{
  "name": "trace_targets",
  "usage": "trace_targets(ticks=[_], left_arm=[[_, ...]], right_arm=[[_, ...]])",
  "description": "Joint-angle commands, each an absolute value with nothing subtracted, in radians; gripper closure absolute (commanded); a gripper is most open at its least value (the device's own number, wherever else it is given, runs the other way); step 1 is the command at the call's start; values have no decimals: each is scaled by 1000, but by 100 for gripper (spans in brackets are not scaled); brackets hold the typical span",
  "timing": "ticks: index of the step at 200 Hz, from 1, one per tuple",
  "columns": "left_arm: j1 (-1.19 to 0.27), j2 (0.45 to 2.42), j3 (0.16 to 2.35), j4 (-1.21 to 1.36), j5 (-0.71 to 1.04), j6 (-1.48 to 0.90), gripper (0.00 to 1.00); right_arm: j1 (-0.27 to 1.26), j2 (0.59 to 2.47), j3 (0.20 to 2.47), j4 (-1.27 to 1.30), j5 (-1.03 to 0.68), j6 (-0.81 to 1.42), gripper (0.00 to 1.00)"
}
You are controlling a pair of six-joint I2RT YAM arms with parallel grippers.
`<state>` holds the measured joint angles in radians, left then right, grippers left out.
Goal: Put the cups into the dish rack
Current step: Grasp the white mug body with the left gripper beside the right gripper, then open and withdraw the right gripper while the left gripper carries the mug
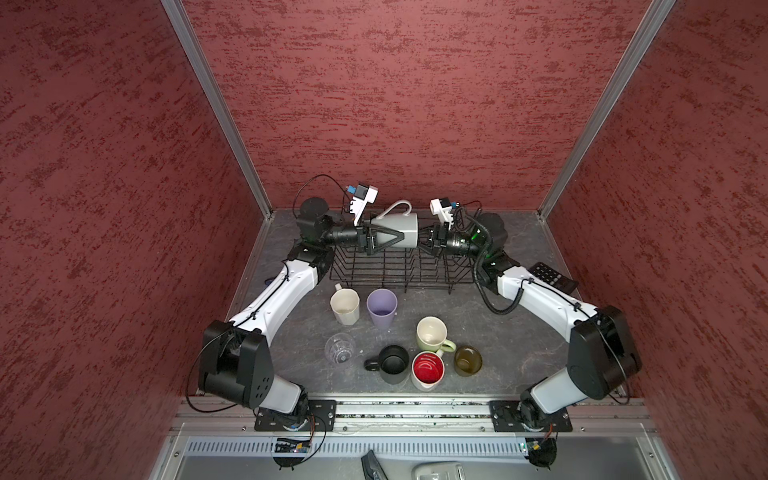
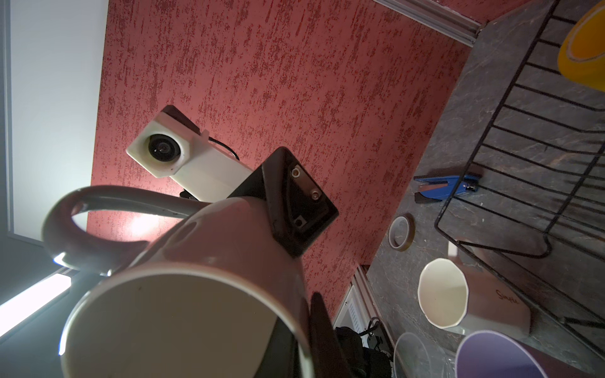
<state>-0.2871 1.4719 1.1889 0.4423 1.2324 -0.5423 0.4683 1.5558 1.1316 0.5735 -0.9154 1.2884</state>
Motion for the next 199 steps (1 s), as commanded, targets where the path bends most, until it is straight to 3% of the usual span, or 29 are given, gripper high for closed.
trace_targets(ticks=[1,53,161,199], left_arm=[[-321,1486,1210,465,1274,-544,29],[-319,1471,1216,459,1256,-547,100],[-281,1433,1255,281,1190,-474,100],[-272,1453,1348,25,1059,-356,100]], right_arm=[[483,1546,1135,664,-883,1313,100],[483,1536,1137,616,-861,1279,100],[426,1459,1119,387,-764,1142,62],[336,1353,1090,143,-650,996,50]])
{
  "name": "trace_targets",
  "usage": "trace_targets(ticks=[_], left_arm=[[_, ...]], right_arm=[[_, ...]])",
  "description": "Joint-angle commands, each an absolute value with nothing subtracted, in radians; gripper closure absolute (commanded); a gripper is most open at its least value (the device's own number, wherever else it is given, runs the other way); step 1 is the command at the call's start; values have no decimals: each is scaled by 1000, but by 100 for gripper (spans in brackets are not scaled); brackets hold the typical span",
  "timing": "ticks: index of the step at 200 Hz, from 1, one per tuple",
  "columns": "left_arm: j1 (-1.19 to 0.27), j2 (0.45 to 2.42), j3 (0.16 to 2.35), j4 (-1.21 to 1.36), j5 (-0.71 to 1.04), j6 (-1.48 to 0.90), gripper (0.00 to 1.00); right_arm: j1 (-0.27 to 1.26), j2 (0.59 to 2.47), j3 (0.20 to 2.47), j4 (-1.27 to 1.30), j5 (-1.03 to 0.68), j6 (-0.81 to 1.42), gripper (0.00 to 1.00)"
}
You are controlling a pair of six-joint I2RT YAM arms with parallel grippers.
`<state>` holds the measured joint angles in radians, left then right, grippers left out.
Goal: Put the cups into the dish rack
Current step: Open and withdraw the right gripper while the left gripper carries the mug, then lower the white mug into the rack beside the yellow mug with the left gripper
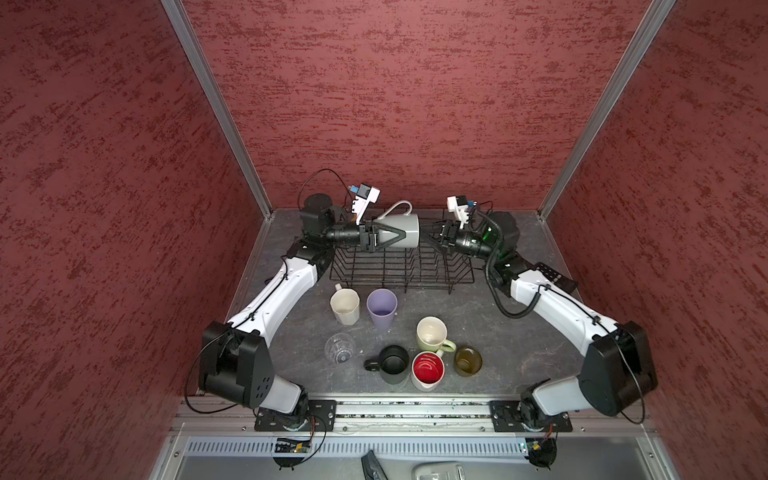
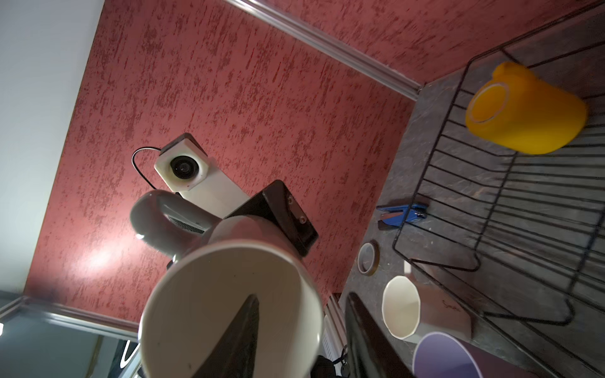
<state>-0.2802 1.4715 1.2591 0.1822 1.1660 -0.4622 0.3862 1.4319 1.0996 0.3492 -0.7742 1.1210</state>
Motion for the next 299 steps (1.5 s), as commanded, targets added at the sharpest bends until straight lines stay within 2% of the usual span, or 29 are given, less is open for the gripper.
trace_targets(ticks=[1,37,69,96,183,223,299], left_arm=[[-272,1455,1352,16,1053,-353,100],[-275,1557,1522,-253,871,-278,100],[-288,1689,1711,-490,693,-243,100],[-306,1797,1863,-642,563,-235,100],[-443,2208,2448,-1101,-45,-145,100],[-457,2285,2516,-1112,-151,-147,100],[-465,2367,2525,-1030,-209,-110,100]], right_arm=[[334,1349,1092,133,-644,986,50],[289,1240,1155,-206,-392,724,31],[282,1172,1161,-292,-267,631,10],[280,1145,1152,-316,-233,606,2],[279,1137,1079,-290,-287,613,1],[278,1135,1053,-275,-319,623,1],[279,1135,986,-237,-362,676,1]])
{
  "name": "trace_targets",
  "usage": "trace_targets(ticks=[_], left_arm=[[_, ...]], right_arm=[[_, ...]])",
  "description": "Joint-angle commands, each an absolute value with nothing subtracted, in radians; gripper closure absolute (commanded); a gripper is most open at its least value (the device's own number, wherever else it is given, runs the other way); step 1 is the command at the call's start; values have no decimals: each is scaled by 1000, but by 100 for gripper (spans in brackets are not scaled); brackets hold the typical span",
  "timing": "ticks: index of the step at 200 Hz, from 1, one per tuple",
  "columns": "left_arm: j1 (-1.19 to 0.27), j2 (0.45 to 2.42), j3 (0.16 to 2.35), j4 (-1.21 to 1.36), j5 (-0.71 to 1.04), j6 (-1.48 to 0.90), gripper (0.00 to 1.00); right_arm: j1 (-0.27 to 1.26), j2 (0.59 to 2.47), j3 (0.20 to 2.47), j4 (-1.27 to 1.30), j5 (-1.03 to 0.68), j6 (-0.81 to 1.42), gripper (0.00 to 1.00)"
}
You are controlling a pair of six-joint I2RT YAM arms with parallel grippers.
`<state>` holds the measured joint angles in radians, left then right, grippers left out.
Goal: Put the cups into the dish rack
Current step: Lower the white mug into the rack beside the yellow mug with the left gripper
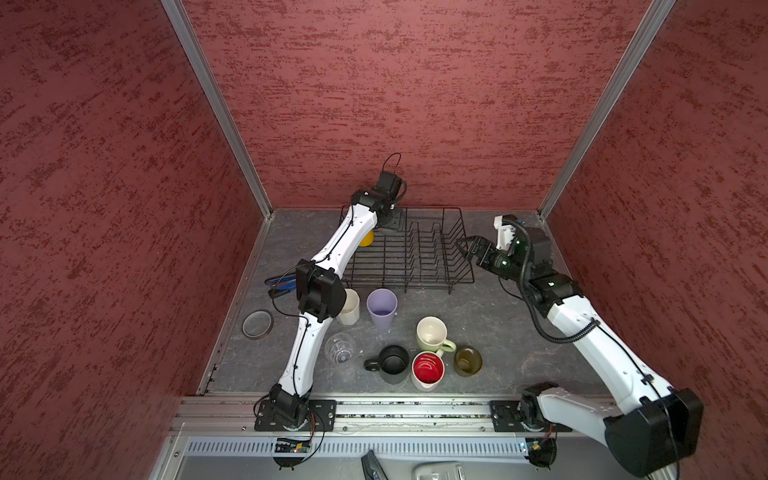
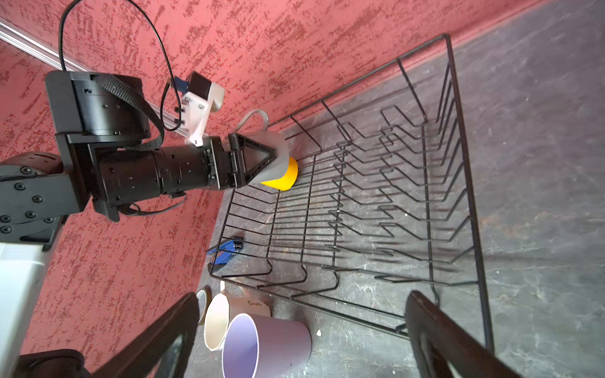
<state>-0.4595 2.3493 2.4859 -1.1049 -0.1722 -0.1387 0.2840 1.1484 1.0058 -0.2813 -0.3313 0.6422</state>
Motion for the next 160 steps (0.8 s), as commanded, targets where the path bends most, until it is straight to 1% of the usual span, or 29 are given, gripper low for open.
trace_targets(ticks=[1,92,160], left_arm=[[-465,2367,2525,-1028,-207,-109,100],[-441,2468,2569,-1043,-111,-106,100],[-425,2493,2576,-1086,-101,-108,100]], right_arm=[[279,1135,985,-235,-364,677,1],[279,1145,961,-211,-386,709,1],[279,1148,943,-187,-403,737,1]])
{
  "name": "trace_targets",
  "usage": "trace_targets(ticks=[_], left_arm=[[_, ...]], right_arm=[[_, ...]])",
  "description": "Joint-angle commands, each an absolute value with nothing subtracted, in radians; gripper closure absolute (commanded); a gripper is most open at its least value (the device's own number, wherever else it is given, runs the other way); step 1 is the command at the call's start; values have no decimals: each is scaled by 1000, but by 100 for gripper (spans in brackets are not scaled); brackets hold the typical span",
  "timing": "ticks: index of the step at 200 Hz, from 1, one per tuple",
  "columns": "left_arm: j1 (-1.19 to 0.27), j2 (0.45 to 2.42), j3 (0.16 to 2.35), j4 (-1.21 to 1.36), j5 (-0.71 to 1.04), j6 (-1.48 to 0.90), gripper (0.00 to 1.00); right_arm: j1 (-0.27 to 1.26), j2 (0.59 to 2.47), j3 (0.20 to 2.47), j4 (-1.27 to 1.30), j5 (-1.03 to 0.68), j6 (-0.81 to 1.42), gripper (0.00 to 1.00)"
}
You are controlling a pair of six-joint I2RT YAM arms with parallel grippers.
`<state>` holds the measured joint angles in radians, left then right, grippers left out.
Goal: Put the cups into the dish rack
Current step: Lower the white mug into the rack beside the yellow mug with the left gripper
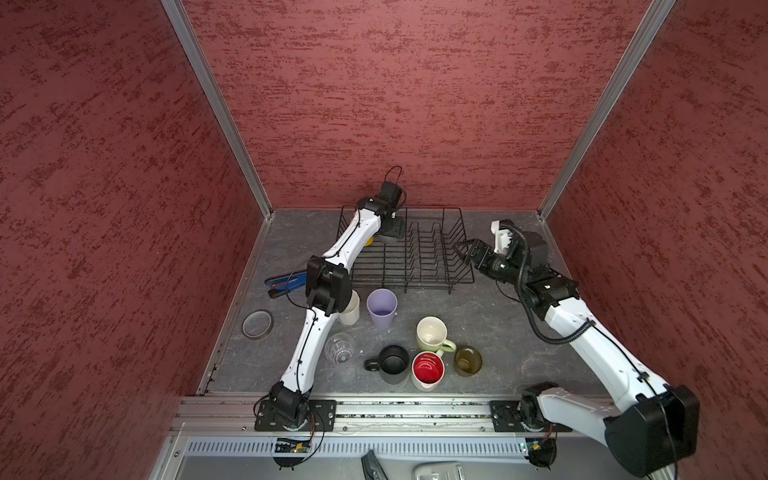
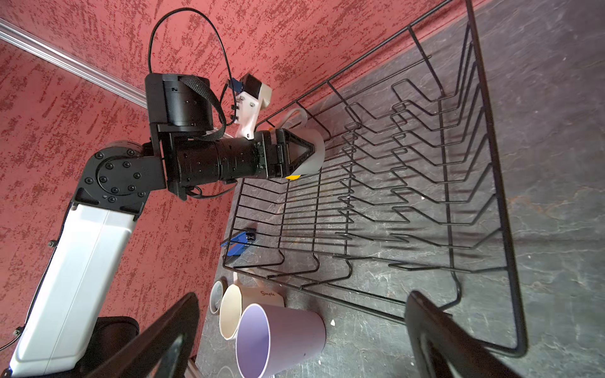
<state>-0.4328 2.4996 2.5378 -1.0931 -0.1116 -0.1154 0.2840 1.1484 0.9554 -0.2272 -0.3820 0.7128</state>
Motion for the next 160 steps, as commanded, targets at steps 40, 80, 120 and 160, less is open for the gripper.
trace_targets(ticks=[40,80,120,160], left_arm=[[-420,2504,2576,-1103,-92,-106,100],[-420,2519,2576,-1102,-80,-102,100],[-419,2535,2576,-1092,-82,-102,100],[-418,2552,2575,-1087,-83,-100,100]], right_arm=[[279,1150,937,-179,-410,747,1],[279,1150,932,-173,-414,753,1],[279,1151,922,-158,-422,765,1],[279,1154,917,-146,-428,773,1]])
